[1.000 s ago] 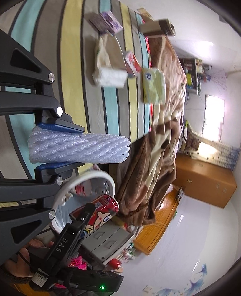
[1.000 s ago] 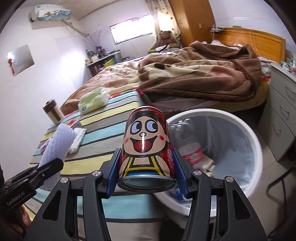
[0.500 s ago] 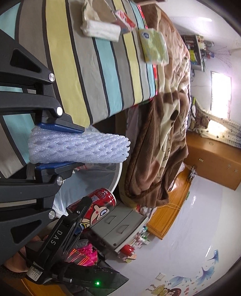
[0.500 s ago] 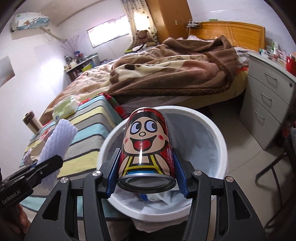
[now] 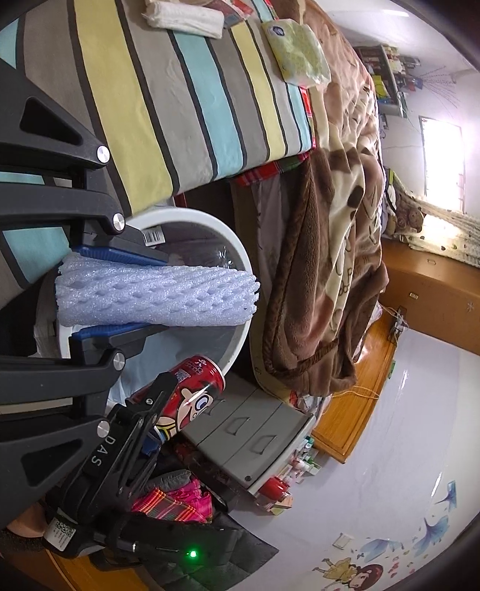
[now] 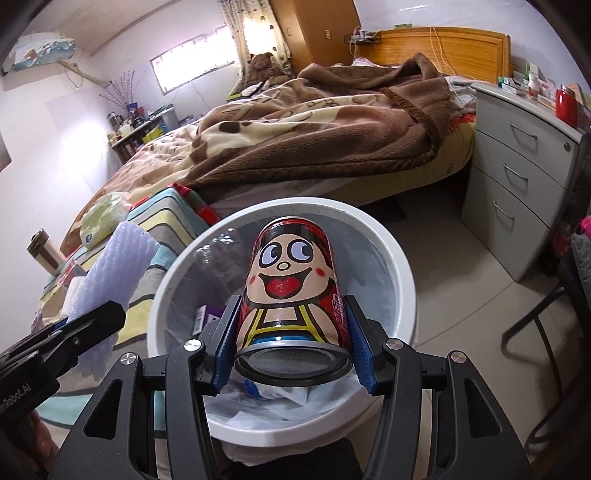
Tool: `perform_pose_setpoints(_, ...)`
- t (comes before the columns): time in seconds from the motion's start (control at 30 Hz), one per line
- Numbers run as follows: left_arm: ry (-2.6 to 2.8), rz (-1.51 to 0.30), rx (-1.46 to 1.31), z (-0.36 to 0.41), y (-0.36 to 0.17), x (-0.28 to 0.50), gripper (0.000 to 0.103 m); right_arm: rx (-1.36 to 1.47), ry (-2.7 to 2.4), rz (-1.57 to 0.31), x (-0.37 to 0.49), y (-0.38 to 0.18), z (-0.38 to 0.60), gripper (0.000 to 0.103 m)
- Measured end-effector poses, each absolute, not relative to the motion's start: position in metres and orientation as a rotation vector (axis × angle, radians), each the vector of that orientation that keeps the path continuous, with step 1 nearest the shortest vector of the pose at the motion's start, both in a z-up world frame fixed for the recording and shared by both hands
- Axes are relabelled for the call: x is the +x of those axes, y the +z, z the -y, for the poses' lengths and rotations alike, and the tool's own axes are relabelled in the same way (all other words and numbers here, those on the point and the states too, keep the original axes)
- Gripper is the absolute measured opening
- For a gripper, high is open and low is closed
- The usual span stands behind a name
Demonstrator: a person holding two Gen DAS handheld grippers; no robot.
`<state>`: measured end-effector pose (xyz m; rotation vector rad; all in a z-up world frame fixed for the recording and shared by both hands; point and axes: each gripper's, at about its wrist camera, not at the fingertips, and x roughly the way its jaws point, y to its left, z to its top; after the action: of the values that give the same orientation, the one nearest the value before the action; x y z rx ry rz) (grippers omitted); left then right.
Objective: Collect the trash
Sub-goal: 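Carry the foam net and red can over the wastebasket with both tools, then open both tools to drop the net and can into the wastebasket, then move both tools back over the bed toward the remaining trash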
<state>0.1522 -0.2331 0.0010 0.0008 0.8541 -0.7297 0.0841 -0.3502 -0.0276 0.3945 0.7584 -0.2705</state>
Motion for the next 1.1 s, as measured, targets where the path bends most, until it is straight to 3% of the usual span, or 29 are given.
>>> perform_pose_setpoints(0.27, -0.756, -0.871, 0.021, 0.252, -0.002, 0.15, 0.03, 0.406, -0.292, -0.786, 0.082, -0.032, 0.358, 0.054)
perform_pose_setpoints(0.47, -0.753, -0.868, 0.02, 0.251, -0.002, 0.15, 0.05, 0.415, -0.292, -0.776, 0.08, -0.03, 0.359, 0.056)
perform_pose_setpoints(0.63, -0.734, -0.853, 0.017, 0.245, 0.002, 0.148, 0.062, 0.41, -0.291, -0.763, 0.08, -0.028, 0.357, 0.063)
perform_pose_setpoints(0.77, -0.714, -0.847, 0.011, 0.236, 0.005, 0.148, 0.064, 0.412, -0.288, -0.747, 0.079, -0.026, 0.355, 0.069)
perform_pose_setpoints(1.1, -0.633, -0.813, -0.015, 0.2, 0.012, 0.148, 0.066, 0.398, -0.249, -0.713, 0.084, -0.019, 0.337, 0.07)
